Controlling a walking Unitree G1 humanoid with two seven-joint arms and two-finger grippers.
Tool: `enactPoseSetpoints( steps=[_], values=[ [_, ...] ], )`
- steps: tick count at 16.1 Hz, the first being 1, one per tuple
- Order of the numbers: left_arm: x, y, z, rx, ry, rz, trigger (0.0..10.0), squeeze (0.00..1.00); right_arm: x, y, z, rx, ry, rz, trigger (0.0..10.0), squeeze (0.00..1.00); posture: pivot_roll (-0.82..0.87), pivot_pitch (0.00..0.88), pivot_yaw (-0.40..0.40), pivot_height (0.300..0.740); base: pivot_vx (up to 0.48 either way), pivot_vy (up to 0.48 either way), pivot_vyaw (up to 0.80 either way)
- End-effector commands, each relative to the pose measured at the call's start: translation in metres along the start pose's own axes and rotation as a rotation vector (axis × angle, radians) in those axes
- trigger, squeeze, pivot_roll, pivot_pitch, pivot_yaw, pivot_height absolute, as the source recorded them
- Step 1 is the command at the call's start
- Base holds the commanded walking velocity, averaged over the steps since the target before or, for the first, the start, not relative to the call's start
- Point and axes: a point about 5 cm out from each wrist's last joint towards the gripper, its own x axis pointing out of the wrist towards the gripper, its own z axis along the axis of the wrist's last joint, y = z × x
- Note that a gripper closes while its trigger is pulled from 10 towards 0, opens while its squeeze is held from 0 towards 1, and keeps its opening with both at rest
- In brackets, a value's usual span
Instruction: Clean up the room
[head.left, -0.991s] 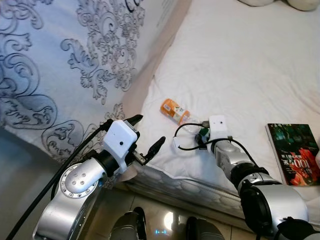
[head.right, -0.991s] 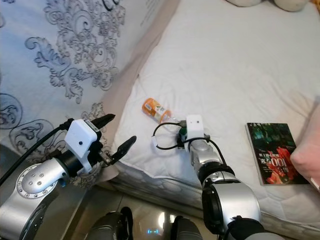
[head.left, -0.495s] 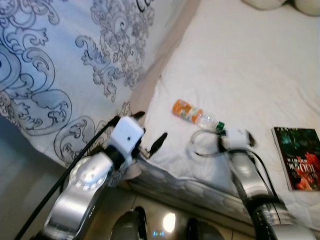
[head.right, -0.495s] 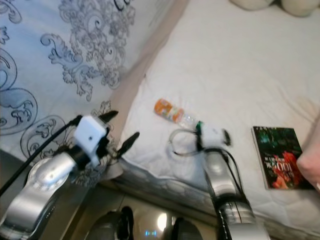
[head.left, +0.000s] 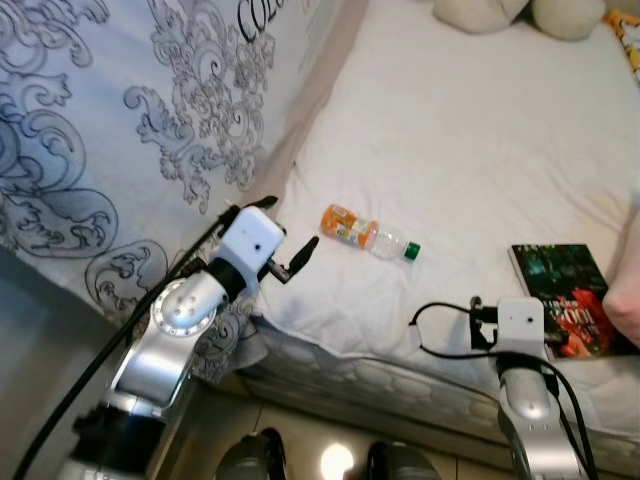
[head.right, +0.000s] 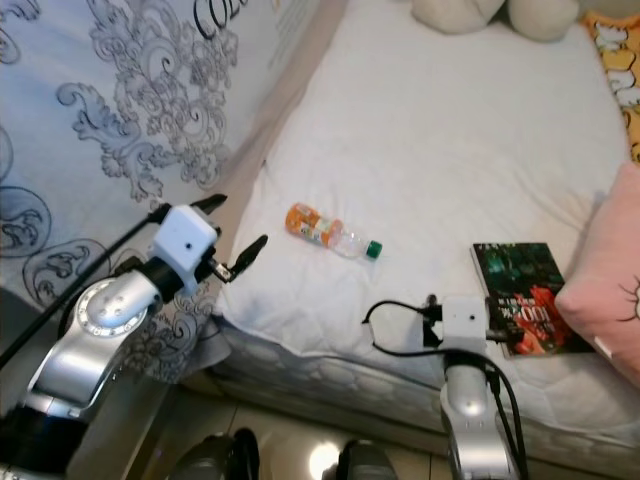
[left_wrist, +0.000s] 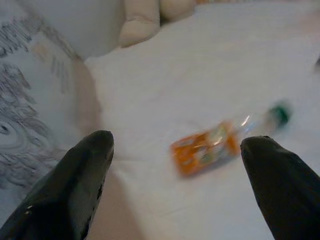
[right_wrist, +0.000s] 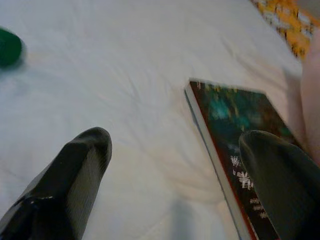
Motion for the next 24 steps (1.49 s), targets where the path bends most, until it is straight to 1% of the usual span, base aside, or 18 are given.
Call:
enactPoseSetpoints(
  steps=[1,3,4,6,8,9,10,11,12,14,15,16,18,20,21,22,23,24],
  values=[
    [0.002,0.007,-0.008,0.122,0.030,0.006,10.0,0.00,-0.008,0.001,0.000,0.002,-0.002,0.022,10.0,1.00,-0.08,0.072,0.016,0.740,0.000,0.000,0.00],
    [0.008,0.019,-0.016,0.233,0.059,0.001,10.0,0.02,-0.020,0.000,-0.002,-0.001,-0.001,0.048,10.0,1.00,-0.09,0.079,0.019,0.740,0.000,0.000,0.00],
    [0.019,0.030,-0.024,0.361,0.109,-0.013,10.0,1.00,-0.035,-0.005,-0.005,-0.025,-0.003,0.082,10.0,1.00,-0.11,0.111,0.024,0.740,0.000,0.000,0.00],
    [0.044,0.046,-0.027,0.469,0.171,0.002,10.0,1.00,-0.062,-0.020,-0.019,-0.034,0.067,0.103,10.0,1.00,-0.17,0.145,0.038,0.740,0.000,0.000,0.00],
    [0.059,0.048,-0.023,0.480,0.187,-0.005,10.0,1.00,-0.077,-0.023,-0.021,-0.005,0.085,0.134,10.0,1.00,-0.22,0.169,0.061,0.740,0.000,0.000,0.00],
    [0.066,0.051,-0.016,0.386,0.163,0.016,10.0,1.00,-0.085,-0.013,-0.014,0.047,0.066,0.211,10.0,1.00,-0.25,0.175,0.079,0.740,0.000,0.000,0.00],
    [0.069,0.050,-0.010,0.077,0.103,0.059,10.0,1.00,-0.086,0.000,0.000,0.038,-0.002,0.271,10.0,1.00,-0.27,0.166,0.091,0.740,0.000,0.000,0.00],
    [0.069,0.047,-0.004,-0.302,-0.001,0.111,10.0,0.00,-0.083,0.003,0.014,0.048,-0.045,0.253,10.0,0.48,-0.27,0.159,0.095,0.740,0.000,0.000,0.00],
    [0.062,0.042,0.005,-0.520,-0.107,0.163,10.0,0.00,-0.079,0.000,0.025,0.059,-0.089,0.214,10.0,0.00,-0.26,0.143,0.096,0.740,0.000,0.000,0.00],
    [0.036,0.019,0.027,-0.582,-0.250,0.219,10.0,0.00,-0.070,-0.013,0.045,0.073,-0.158,0.140,10.0,0.00,-0.20,0.121,0.083,0.740,0.000,0.000,0.00],
    [0.020,-0.002,0.034,-0.464,-0.276,0.224,10.0,0.00,-0.066,-0.017,0.052,0.106,-0.164,0.109,10.0,0.00,-0.17,0.115,0.071,0.740,0.000,0.000,0.00],
    [0.007,-0.014,0.036,-0.440,-0.290,0.241,10.0,0.00,-0.061,-0.017,0.060,0.126,-0.184,0.103,10.0,0.00,-0.16,0.112,0.064,0.740,0.000,0.000,0.00],
    [-0.007,-0.011,0.034,-0.466,-0.269,0.337,10.0,0.00,-0.054,-0.014,0.067,0.146,-0.200,0.108,10.0,0.00,-0.13,0.097,0.049,0.740,0.000,0.000,0.00],
    [-0.041,-0.017,0.013,-0.459,-0.126,0.548,10.0,0.00,-0.044,-0.020,0.074,0.203,-0.212,0.066,10.0,0.00,-0.14,0.078,0.041,0.740,0.000,0.000,0.00],
    [-0.041,-0.017,0.013,-0.459,-0.126,0.548,10.0,0.00,-0.044,-0.020,0.074,0.203,-0.212,0.066,10.0,0.00,-0.14,0.078,0.041,0.740,0.000,0.000,0.00],
    [-0.039,-0.027,0.012,-0.367,-0.083,0.509,10.0,0.00,-0.041,-0.016,0.073,0.239,-0.184,0.065,10.0,0.00,-0.13,0.068,0.046,0.740,0.000,0.000,0.00],
    [-0.029,-0.029,0.011,-0.288,-0.052,0.464,10.0,0.00,-0.037,-0.007,0.070,0.238,-0.153,0.096,10.0,1.00,-0.14,0.063,0.050,0.740,0.000,0.000,0.00],
    [-0.022,-0.030,0.009,-0.255,-0.029,0.417,10.0,0.29,-0.032,-0.002,0.067,0.251,-0.120,0.100,10.0,1.00,-0.14,0.058,0.053,0.740,0.000,0.000,0.00]
  ],
)
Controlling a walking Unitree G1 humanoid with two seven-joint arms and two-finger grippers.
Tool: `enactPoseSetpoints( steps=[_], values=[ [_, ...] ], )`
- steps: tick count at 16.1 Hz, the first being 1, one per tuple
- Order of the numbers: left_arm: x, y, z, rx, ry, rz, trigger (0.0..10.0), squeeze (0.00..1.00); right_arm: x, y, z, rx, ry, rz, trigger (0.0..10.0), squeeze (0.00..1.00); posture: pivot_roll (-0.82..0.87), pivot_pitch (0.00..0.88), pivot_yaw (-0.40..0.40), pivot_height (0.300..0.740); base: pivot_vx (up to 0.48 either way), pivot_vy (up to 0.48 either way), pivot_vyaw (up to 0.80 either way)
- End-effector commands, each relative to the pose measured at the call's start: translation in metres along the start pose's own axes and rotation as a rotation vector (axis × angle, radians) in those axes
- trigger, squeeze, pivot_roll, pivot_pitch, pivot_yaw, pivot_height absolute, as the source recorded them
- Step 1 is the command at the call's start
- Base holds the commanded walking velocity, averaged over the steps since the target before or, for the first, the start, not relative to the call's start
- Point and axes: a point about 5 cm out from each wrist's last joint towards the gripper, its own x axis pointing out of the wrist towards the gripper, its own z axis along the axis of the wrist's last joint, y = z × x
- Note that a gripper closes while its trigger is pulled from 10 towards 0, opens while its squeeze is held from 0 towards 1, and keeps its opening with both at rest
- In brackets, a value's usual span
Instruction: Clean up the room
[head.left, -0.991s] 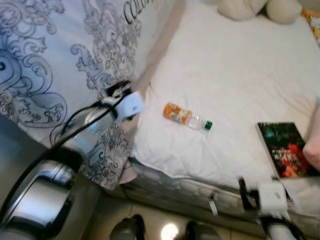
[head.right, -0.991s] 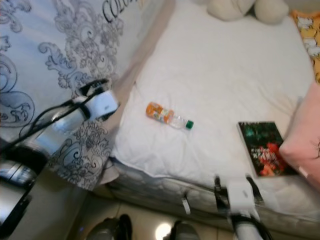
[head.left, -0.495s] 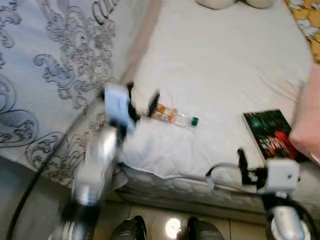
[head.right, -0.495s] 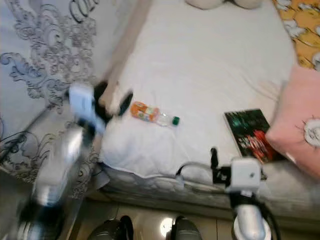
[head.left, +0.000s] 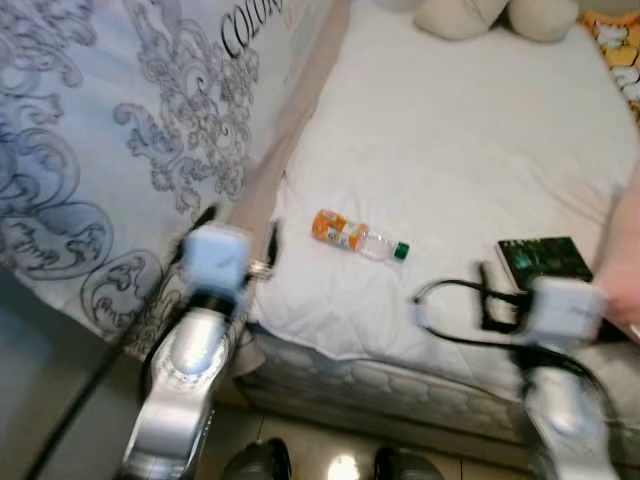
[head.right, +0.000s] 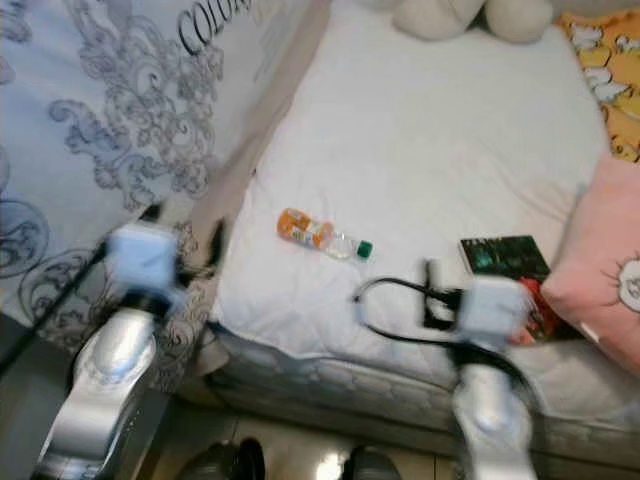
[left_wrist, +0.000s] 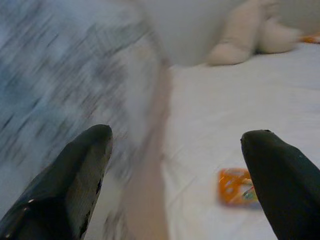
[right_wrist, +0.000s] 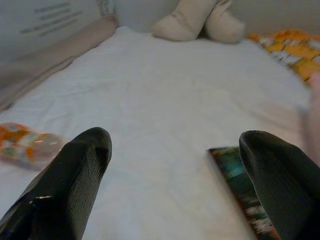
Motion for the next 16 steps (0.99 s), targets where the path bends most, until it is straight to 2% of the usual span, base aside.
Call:
enactPoseSetpoints(
  steps=[1,2,4,5,6,13,16],
  values=[
    [-0.001,-0.005,-0.006,-0.002,0.018,-0.053,10.0,0.14,0.000,-0.005,-0.008,0.044,0.041,-0.041,10.0,1.00,-0.14,0.057,0.056,0.740,0.000,0.000,0.00],
    [-0.001,-0.004,-0.008,-0.003,0.038,-0.044,10.0,0.00,0.003,-0.004,-0.007,0.066,0.028,-0.046,10.0,1.00,-0.14,0.053,0.060,0.740,0.000,0.000,0.00],
    [0.000,-0.003,-0.015,-0.114,0.086,-0.019,10.0,0.00,0.002,-0.002,-0.006,0.073,0.017,-0.038,10.0,1.00,-0.15,0.045,0.064,0.740,0.000,0.000,0.00],
    [0.002,-0.004,-0.018,-0.158,0.103,-0.011,10.0,0.00,0.002,-0.002,-0.007,0.060,0.007,-0.033,10.0,1.00,-0.15,0.043,0.067,0.740,0.480,0.000,0.00],
    [0.004,-0.006,-0.020,-0.167,0.106,-0.021,10.0,0.00,0.002,-0.001,-0.007,0.041,-0.004,-0.022,10.0,1.00,-0.15,0.042,0.067,0.740,0.480,0.000,0.00],
    [0.026,-0.012,-0.016,-0.127,0.065,-0.082,10.0,0.00,0.013,-0.001,-0.013,0.010,-0.014,0.015,10.0,1.00,-0.16,0.017,0.065,0.740,0.480,0.000,0.00],
    [0.028,-0.019,-0.011,-0.100,0.025,-0.141,10.0,0.00,0.014,0.000,-0.015,0.003,-0.013,0.010,10.0,1.00,-0.16,0.012,0.072,0.740,0.480,0.000,0.00]
  ],
)
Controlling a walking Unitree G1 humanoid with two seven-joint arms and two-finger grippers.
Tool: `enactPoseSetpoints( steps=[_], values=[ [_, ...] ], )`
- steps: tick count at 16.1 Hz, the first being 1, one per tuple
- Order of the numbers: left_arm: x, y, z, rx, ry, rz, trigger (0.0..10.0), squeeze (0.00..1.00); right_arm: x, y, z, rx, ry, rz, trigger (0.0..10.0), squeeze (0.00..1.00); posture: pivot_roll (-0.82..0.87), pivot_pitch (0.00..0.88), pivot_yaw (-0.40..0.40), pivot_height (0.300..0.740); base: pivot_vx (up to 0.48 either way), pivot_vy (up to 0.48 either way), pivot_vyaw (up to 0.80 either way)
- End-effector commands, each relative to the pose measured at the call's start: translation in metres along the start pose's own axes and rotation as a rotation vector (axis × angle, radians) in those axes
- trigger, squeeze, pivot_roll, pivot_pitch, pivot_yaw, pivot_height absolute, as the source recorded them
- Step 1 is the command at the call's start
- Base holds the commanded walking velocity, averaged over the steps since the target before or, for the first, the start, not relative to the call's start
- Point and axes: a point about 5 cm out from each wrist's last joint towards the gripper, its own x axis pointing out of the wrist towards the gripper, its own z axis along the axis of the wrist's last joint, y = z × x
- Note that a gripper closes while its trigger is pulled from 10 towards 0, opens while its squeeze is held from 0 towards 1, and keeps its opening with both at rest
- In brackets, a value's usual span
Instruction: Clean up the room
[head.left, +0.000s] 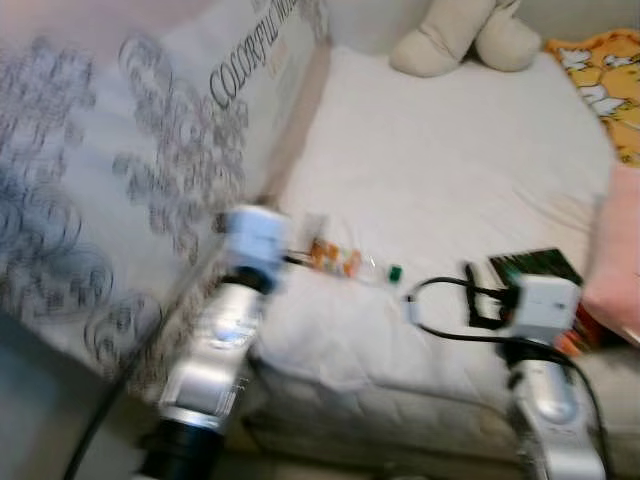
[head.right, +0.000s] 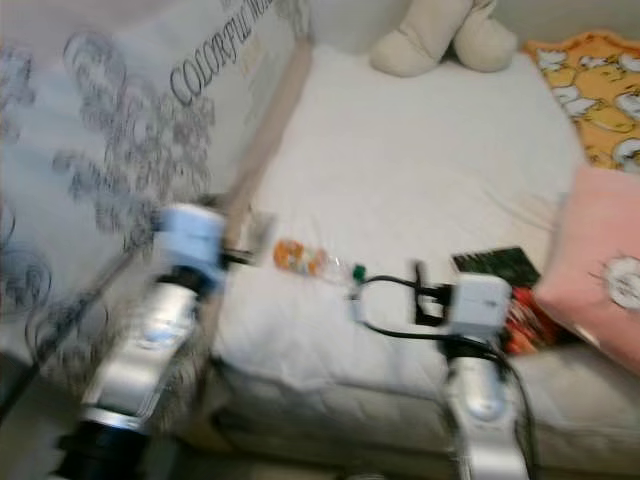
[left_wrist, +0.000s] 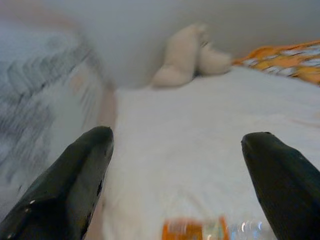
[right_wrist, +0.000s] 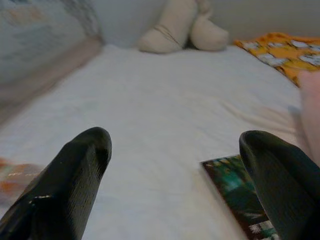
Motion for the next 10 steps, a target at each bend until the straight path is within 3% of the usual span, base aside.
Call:
enactPoseSetpoints(
  steps=[1,2,4,5,6,8,10],
  values=[
    [-0.002,0.012,0.002,0.044,-0.014,0.021,10.0,0.00,0.004,0.010,0.006,0.000,-0.031,0.015,10.0,0.93,-0.16,0.011,0.074,0.740,0.480,0.000,0.00],
    [0.002,0.012,0.005,0.059,-0.034,0.029,10.0,0.00,0.006,0.009,0.005,-0.004,-0.032,0.007,10.0,0.00,-0.16,0.004,0.075,0.740,0.472,0.000,0.00],
    [0.014,0.018,0.006,0.110,-0.032,-0.010,10.0,0.00,0.008,0.010,0.005,-0.003,-0.033,0.009,10.0,0.00,-0.17,0.000,0.074,0.740,0.000,0.000,0.00],
    [0.029,0.024,0.007,0.150,-0.015,-0.091,10.0,0.00,0.007,0.011,0.004,0.001,-0.028,0.017,10.0,0.00,-0.17,0.000,0.072,0.740,0.000,0.000,0.00],
    [0.034,0.025,0.007,0.160,-0.012,-0.119,10.0,0.00,0.005,0.011,0.003,0.002,-0.024,0.022,10.0,0.00,-0.17,0.000,0.072,0.740,0.000,0.000,0.00],
    [0.065,0.036,0.009,0.278,0.055,-0.292,10.0,0.00,-0.019,-0.011,-0.017,-0.036,0.075,-0.035,10.0,0.00,-0.20,0.018,0.072,0.740,0.000,0.000,0.00],
    [0.074,0.038,0.006,0.290,0.086,-0.321,10.0,0.00,-0.030,-0.028,-0.026,-0.056,0.121,-0.099,10.0,0.00,-0.23,0.033,0.074,0.740,0.000,0.000,0.00]
  ],
)
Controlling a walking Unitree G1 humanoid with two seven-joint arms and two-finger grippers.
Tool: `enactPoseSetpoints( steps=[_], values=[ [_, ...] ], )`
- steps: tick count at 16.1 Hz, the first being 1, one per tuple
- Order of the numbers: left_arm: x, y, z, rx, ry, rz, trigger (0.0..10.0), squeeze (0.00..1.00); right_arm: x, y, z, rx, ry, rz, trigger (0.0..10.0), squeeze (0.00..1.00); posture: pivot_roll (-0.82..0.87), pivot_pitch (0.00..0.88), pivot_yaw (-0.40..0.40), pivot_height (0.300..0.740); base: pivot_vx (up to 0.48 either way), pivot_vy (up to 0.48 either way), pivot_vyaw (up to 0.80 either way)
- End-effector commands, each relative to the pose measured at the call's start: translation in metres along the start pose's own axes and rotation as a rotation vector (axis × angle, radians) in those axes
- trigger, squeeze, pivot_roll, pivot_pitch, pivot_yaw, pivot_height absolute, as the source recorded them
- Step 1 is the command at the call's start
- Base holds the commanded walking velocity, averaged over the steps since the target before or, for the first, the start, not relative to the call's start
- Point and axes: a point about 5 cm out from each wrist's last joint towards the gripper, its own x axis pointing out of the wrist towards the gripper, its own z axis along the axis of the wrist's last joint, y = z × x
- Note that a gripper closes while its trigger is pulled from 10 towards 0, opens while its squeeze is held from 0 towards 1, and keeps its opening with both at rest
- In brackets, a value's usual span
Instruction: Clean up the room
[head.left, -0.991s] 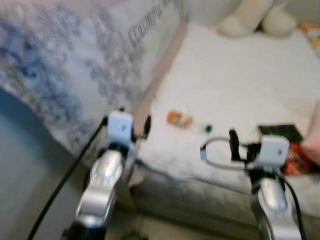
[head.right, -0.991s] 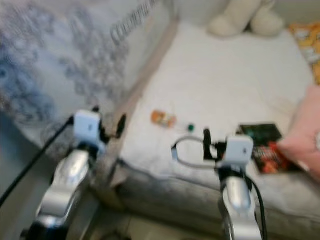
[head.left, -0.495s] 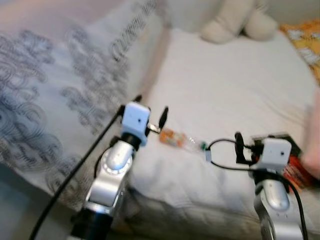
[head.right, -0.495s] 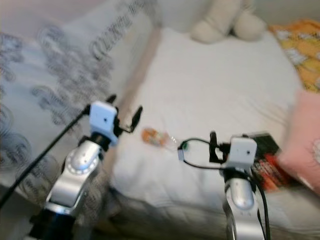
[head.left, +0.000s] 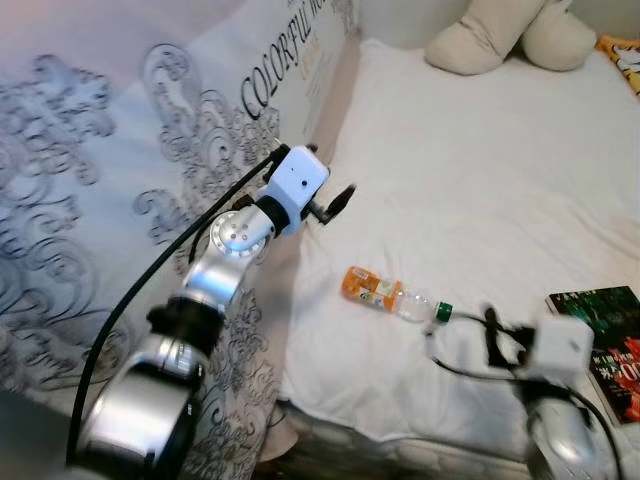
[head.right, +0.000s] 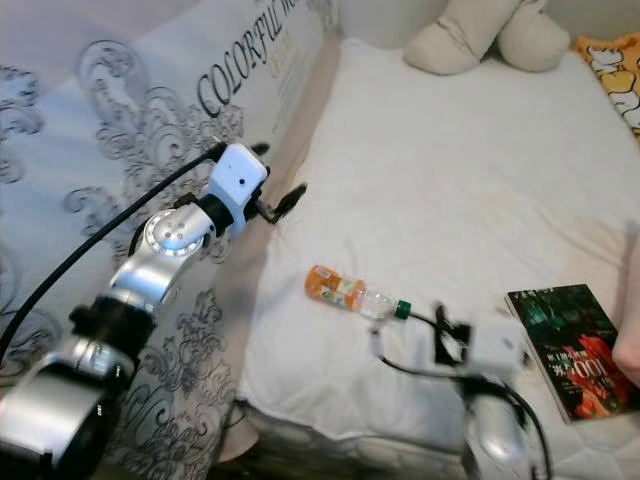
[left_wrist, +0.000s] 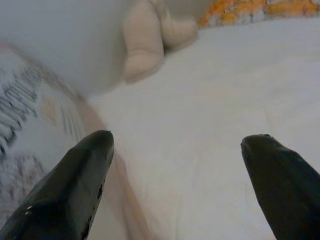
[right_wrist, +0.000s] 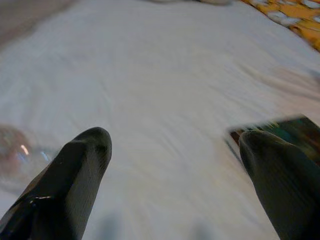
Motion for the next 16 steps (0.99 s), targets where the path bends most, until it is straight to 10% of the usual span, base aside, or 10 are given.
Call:
enactPoseSetpoints(
  steps=[1,8,16],
  values=[
    [0.005,-0.001,-0.005,0.025,0.039,-0.042,10.0,0.00,-0.009,-0.014,0.002,-0.006,0.000,-0.049,10.0,0.00,-0.29,0.095,0.080,0.740,0.000,0.000,0.00],
    [0.017,-0.058,-0.032,0.204,0.211,-0.329,10.0,0.00,-0.082,-0.018,0.001,-0.048,0.052,-0.013,10.0,0.00,-0.40,0.256,0.109,0.740,0.000,0.000,0.00],
    [0.024,-0.057,-0.032,0.484,0.298,-0.296,10.0,0.00,-0.111,0.004,0.009,-0.045,0.079,0.076,10.0,0.00,-0.42,0.339,0.126,0.740,0.000,0.000,0.00]
  ],
)
